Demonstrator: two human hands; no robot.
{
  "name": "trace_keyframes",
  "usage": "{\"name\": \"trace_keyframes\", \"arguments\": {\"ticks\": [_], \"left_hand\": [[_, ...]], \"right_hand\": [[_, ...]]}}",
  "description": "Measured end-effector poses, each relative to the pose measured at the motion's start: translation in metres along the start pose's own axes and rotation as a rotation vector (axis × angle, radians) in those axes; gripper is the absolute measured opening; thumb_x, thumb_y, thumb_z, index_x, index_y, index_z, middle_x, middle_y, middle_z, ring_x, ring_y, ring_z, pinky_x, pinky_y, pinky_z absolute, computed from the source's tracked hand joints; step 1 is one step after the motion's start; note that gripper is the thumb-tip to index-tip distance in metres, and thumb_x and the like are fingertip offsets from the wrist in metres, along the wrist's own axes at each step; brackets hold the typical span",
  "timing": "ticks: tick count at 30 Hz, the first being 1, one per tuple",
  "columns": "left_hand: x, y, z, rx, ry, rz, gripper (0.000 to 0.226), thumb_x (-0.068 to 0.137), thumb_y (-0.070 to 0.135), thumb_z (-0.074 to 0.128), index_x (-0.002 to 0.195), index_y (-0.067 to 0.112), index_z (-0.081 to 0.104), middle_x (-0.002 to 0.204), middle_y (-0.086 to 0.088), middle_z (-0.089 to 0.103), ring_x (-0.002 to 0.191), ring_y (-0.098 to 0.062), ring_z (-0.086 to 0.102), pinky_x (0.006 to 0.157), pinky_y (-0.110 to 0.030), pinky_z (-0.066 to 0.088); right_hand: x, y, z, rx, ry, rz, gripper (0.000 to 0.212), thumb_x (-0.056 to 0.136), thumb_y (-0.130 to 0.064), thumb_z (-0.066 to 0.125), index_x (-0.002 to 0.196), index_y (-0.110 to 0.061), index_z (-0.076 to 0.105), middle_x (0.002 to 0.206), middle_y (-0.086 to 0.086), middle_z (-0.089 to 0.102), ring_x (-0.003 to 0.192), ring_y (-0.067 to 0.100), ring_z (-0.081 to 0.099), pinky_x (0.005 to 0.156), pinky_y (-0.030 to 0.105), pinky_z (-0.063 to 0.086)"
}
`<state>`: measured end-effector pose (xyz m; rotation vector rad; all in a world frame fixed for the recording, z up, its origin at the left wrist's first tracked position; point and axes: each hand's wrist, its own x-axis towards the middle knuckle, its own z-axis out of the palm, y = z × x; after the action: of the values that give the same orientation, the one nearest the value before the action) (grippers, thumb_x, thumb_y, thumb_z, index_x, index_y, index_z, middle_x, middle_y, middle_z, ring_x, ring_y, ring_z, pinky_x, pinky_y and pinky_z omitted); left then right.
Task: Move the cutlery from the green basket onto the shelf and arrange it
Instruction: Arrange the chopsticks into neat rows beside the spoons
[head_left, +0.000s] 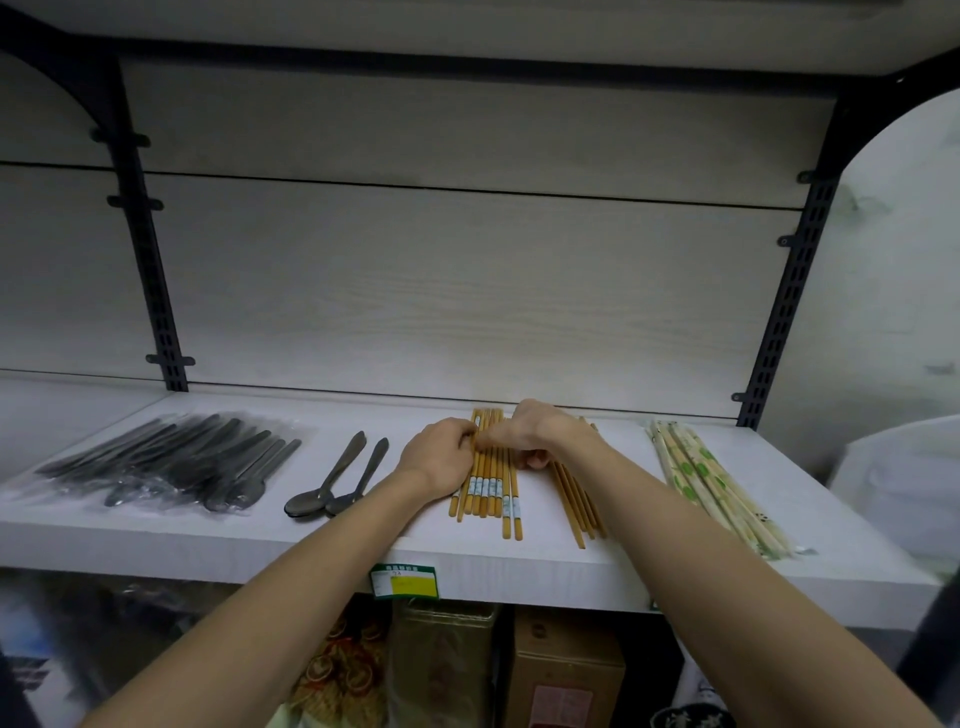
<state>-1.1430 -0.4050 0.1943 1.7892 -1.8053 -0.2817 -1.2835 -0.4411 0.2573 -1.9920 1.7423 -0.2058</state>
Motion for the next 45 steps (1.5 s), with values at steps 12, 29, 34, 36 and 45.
{"name": "trace_keyframes", "arguments": {"ticks": [12, 29, 34, 36, 45], "left_hand": [[0.002, -0.003, 0.003, 0.037, 0.026, 0.020, 0.040, 0.102, 0.016, 0.040, 0.134, 0.018, 0.064, 0.139, -0.005, 0.062, 0.126, -0.028, 0.056, 0.103, -0.038, 0.047], [0.001, -0.002, 0.003, 0.071, 0.026, 0.062, 0.038, 0.103, 0.019, 0.040, 0.130, 0.021, 0.066, 0.139, -0.003, 0.062, 0.125, -0.028, 0.056, 0.099, -0.039, 0.047], [0.002, -0.002, 0.004, 0.072, 0.023, 0.051, 0.038, 0.104, 0.020, 0.039, 0.133, 0.023, 0.064, 0.140, -0.002, 0.060, 0.127, -0.027, 0.055, 0.100, -0.037, 0.046], [0.003, -0.001, 0.005, 0.081, 0.023, 0.046, 0.039, 0.105, 0.021, 0.038, 0.134, 0.024, 0.063, 0.141, -0.001, 0.059, 0.128, -0.025, 0.054, 0.102, -0.038, 0.046], [0.004, -0.003, 0.004, 0.134, -0.021, 0.056, 0.039, 0.106, 0.023, 0.035, 0.136, 0.024, 0.059, 0.141, 0.000, 0.056, 0.128, -0.023, 0.052, 0.105, -0.037, 0.043]], "right_hand": [[-0.008, -0.001, 0.000, -0.145, 0.016, -0.031, 0.032, 0.084, -0.045, 0.061, 0.073, -0.017, 0.057, 0.063, 0.001, 0.059, 0.053, 0.018, 0.055, 0.055, 0.024, 0.044], [-0.028, -0.002, 0.000, -0.451, -0.008, -0.131, 0.040, 0.100, -0.039, 0.039, 0.119, -0.011, 0.059, 0.121, 0.011, 0.062, 0.112, 0.030, 0.060, 0.086, 0.035, 0.043], [-0.022, 0.012, -0.028, 0.165, -0.128, -0.140, 0.035, 0.099, -0.032, 0.032, 0.069, -0.017, 0.042, 0.052, 0.001, 0.046, 0.038, 0.015, 0.042, 0.043, 0.018, 0.035], [-0.019, 0.019, -0.042, 0.282, -0.111, -0.170, 0.031, 0.093, -0.028, 0.034, 0.065, -0.019, 0.040, 0.049, 0.001, 0.044, 0.034, 0.013, 0.033, 0.038, 0.014, 0.028], [-0.018, 0.028, -0.065, 0.782, 0.202, -0.359, 0.029, 0.096, -0.020, 0.042, 0.071, -0.010, 0.051, 0.047, 0.005, 0.053, 0.036, 0.015, 0.043, 0.037, 0.020, 0.030]]}}
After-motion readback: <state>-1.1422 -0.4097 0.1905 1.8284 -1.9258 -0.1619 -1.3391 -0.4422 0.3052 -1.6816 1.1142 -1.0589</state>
